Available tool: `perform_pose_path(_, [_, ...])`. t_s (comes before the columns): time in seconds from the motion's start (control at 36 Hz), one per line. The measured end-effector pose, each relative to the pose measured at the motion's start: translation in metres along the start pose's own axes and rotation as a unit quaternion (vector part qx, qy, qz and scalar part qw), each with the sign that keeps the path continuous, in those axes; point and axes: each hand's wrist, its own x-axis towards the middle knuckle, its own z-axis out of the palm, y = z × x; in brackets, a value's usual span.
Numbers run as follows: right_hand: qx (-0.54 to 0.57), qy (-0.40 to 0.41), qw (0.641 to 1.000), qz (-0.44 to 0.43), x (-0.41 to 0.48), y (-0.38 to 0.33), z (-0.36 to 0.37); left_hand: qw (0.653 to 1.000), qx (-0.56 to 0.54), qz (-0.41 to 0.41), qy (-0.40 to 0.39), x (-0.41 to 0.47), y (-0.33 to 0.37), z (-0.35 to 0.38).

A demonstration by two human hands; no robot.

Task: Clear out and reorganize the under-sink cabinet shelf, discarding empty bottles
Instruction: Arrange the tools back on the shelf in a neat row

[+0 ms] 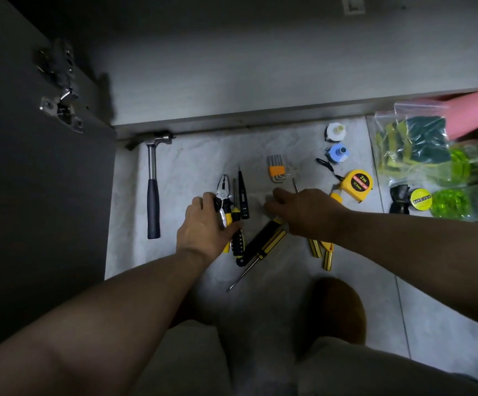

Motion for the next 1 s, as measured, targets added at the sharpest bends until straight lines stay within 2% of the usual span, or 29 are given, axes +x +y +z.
perform_pose_path(0.19, [-0.061, 0.013, 0.997, -0.042, -0.018, 0.021, -0.016, 0.999, 0.004, 0.025, -0.035, 0.005, 0.02, 0.005])
perform_pose_path(0.33, [-0.033, 0.016, 0.999, 0.001, -0.013, 0.032, -0.016, 0.998, 0.047, 0.025, -0.037, 0.004, 0.038, 0.006])
perform_pose_path(0.44, [0.014, -0.009, 0.999, 0.028, -0.007, 0.034, -0.016, 0.982, 0.115, 0.147, 0.039, -0.002, 0.046, 0.003])
perform_pose_path(0.5, [0.037, -0.018, 0.999, 0.012, -0.005, 0.03, -0.013, 0.968, 0.116, 0.22, 0.032, -0.003, 0.051, 0.005])
perform_pose_path(0.56, [0.086, -0.002, 0.995, 0.041, -0.006, 0.028, -0.008, 0.959, 0.103, 0.263, -0.017, -0.006, 0.057, 0.011])
perform_pose_path(0.64, [0.14, 0.007, 0.984, 0.114, -0.01, 0.029, -0.002, 0.956, 0.116, 0.259, -0.075, -0.012, 0.066, 0.026])
perform_pose_path(0.81, [0.07, -0.017, 0.991, 0.113, -0.024, 0.036, 0.003, 0.96, 0.168, 0.209, -0.076, -0.02, 0.082, 0.046])
perform_pose_path(1.0, [0.091, -0.011, 0.985, 0.149, -0.023, 0.041, -0.001, 0.962, 0.163, 0.202, -0.09, -0.018, 0.086, 0.052])
